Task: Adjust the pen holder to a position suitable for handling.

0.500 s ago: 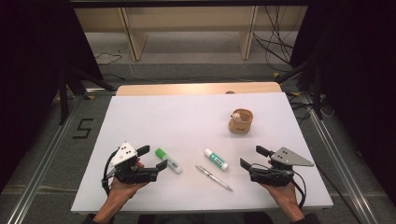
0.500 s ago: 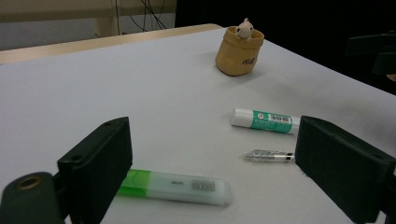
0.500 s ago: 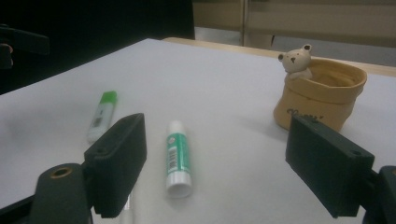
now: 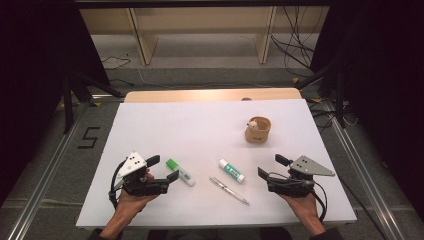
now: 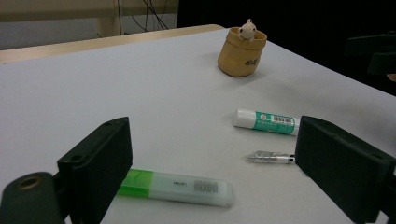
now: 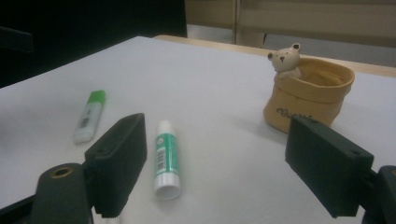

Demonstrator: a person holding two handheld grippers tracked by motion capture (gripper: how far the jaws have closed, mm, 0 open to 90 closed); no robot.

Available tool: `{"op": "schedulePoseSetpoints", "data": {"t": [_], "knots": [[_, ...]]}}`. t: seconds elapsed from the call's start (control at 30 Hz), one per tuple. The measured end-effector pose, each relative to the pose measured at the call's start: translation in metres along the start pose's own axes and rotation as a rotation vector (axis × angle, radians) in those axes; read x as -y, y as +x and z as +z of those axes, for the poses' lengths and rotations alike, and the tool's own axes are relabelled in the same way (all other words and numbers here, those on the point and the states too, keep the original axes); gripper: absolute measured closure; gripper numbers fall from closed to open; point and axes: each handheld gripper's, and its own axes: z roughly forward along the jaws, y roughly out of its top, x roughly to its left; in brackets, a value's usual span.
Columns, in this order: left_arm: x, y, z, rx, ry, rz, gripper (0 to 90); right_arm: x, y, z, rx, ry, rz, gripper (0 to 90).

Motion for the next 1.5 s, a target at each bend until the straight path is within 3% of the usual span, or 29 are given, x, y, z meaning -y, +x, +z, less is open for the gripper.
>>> {"op": "schedulePoseSetpoints", "data": {"t": [0.47,0.87,0.93,1.2,1.5], "knots": [[0.0,0.0,-0.001,-0.007,-0.002,0.003,10.8,-0.006,-0.007,0.007,0.031,0.0,-0.009,21.8],[0.0,0.0,0.0,-0.013,-0.005,0.009,10.8,-0.013,-0.031,0.029,0.083,0.039,0.009,22.7],[0.0,0.0,0.0,-0.014,-0.005,0.008,10.8,-0.015,-0.039,0.037,0.11,0.042,0.009,24.0],[0.0,0.001,0.0,-0.016,-0.007,0.005,10.8,-0.015,-0.06,0.053,0.157,0.065,0.053,26.1],[0.0,0.001,0.0,-0.018,-0.006,0.007,10.8,-0.014,-0.08,0.063,0.235,0.113,0.089,38.0]]}}
